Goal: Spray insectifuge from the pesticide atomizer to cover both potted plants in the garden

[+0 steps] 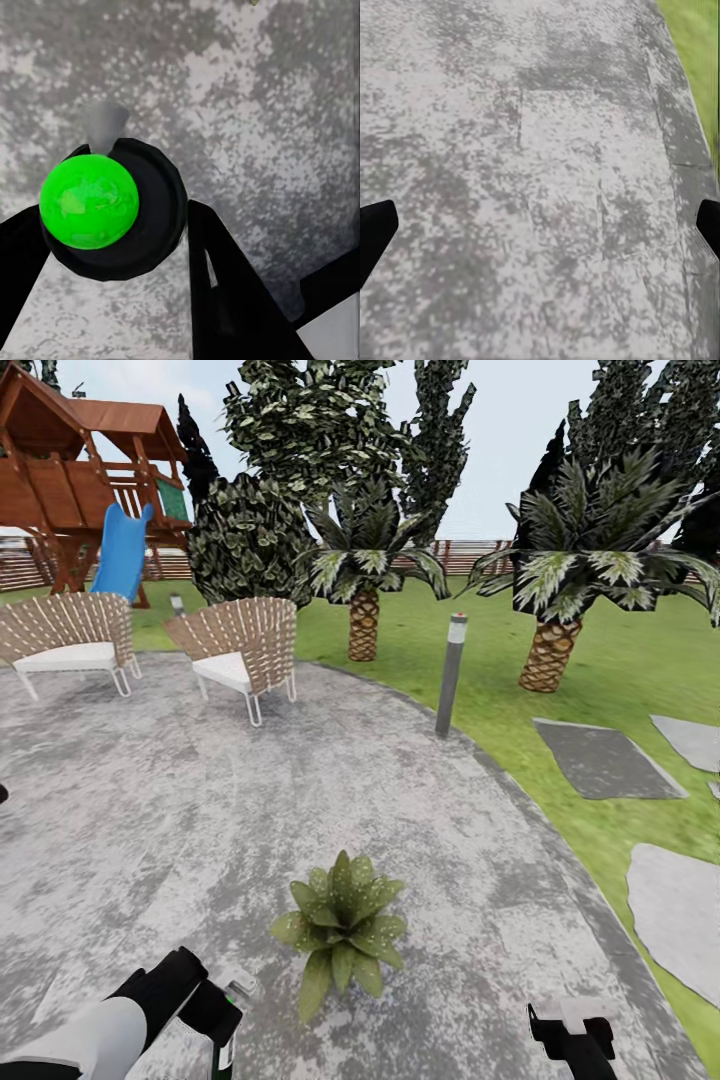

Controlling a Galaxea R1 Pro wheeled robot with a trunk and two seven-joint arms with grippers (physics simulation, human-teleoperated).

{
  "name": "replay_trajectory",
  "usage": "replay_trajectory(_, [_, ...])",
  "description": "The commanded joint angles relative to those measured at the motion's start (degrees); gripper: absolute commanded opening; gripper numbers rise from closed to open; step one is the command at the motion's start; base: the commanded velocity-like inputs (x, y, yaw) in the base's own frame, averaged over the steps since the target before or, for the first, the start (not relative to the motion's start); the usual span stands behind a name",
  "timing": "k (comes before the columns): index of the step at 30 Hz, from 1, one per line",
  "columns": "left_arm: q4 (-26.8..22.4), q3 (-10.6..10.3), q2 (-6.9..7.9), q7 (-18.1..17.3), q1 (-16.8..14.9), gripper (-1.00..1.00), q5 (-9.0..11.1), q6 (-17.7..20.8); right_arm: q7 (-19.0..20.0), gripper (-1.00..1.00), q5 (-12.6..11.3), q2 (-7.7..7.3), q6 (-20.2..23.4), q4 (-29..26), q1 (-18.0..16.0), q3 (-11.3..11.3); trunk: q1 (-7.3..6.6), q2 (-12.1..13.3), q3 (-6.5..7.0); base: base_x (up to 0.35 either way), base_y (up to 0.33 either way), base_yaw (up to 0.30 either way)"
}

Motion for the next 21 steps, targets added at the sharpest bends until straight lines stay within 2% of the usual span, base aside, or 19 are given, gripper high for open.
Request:
replay_trajectory(1, [-0.14, -0.48, -0.05, -0.25, -0.01, -1.0, 0.07, 0.32, -0.19, 1.0, 0.61, 0.02, -0.26, 0.11, -0.06, -0.32, -0.01, -0.02, -0.05, 0.053, -0.274, 0.003])
replay_trajectory(6, [-0.14, -0.48, -0.18, -0.24, -0.01, -1.0, 0.01, 0.26, -0.19, 1.0, 0.61, 0.02, -0.26, 0.11, -0.06, -0.31, -0.01, -0.02, -0.05, 0.075, -0.274, 0.041])
replay_trajectory(10, [-0.14, -0.41, -0.17, -0.21, -0.01, -1.0, -0.06, 0.3, -0.19, 1.0, 0.61, 0.02, -0.26, 0.11, -0.06, -0.31, -0.01, -0.02, -0.05, 0.011, -0.273, 0.23])
replay_trajectory(14, [-0.14, -0.4, -0.15, -0.1, -0.01, -1.0, -0.08, 0.32, -0.19, 1.0, 0.61, 0.02, -0.26, 0.11, -0.06, -0.31, -0.01, -0.02, -0.05, -0.179, -0.222, 0.271])
replay_trajectory(21, [-0.06, -0.56, -0.24, 3.8, -0.01, -1.0, 0.0, 0.36, -0.19, 1.0, 0.61, 0.02, -0.26, 0.11, -0.06, -0.31, -0.01, -0.02, -0.05, -0.102, -0.081, 0.255])
